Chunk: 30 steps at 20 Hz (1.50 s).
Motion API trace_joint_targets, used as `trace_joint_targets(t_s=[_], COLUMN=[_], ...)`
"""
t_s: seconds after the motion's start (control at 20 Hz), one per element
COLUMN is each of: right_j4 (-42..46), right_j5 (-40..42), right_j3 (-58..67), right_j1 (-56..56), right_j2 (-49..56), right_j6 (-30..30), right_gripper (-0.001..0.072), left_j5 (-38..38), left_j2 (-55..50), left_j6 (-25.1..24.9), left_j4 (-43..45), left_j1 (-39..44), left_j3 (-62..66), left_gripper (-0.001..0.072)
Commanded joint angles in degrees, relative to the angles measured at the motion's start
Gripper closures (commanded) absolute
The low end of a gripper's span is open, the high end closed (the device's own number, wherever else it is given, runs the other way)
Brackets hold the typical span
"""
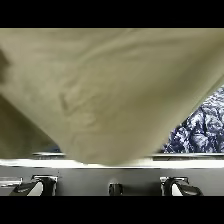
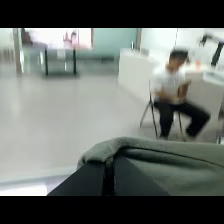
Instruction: Fold the clothes and pants, and hang the long-sleeved shirts on hangers.
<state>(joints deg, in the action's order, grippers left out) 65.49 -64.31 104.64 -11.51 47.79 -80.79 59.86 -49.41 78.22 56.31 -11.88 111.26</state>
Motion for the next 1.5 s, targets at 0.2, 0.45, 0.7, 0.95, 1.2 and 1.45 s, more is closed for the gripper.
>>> trace_joint_targets(t_s=[0.2, 0.45, 0.7, 0.95, 1.2, 1.45], right_j4=[1.66, -0.24, -3.56, -3.13, 14.21, 14.08], right_j5=[-12.07, -9.01, -8.96, -11.52, -33.0, -25.42], right_j3=[-16.59, -19.65, -19.67, -18.58, -20.83, -40.89], right_j1=[-0.02, 0.0, 0.04, -0.5, -8.79, -14.8], right_j2=[24.11, 40.0, 44.98, 45.13, 40.02, 28.76], right_j6=[-0.17, -13.97, -16.06, -16.06, -11.02, -10.32], right_gripper=[0.0678, 0.0678, 0.0678, 0.0431, 0.0111, 0.0116], left_j5=[-2.36, -15.34, -15.34, -11.74, 20.94, 26.38], left_j2=[-14.53, -31.32, -39.95, -40.33, -40.0, -33.57], left_j6=[-4.98, -1.57, 1.77, 1.73, 3.23, 0.7], left_j4=[1.57, 0.92, -10.19, -13.29, 2.14, 9.07], left_j1=[9.22, 14.93, 15.54, 13.73, -2.08, -13.11], left_j3=[-34.88, -44.37, -44.37, -41.88, -33.11, -50.64], left_gripper=[0.0681, 0.0681, 0.068, 0.0262, 0.0171, 0.0187])
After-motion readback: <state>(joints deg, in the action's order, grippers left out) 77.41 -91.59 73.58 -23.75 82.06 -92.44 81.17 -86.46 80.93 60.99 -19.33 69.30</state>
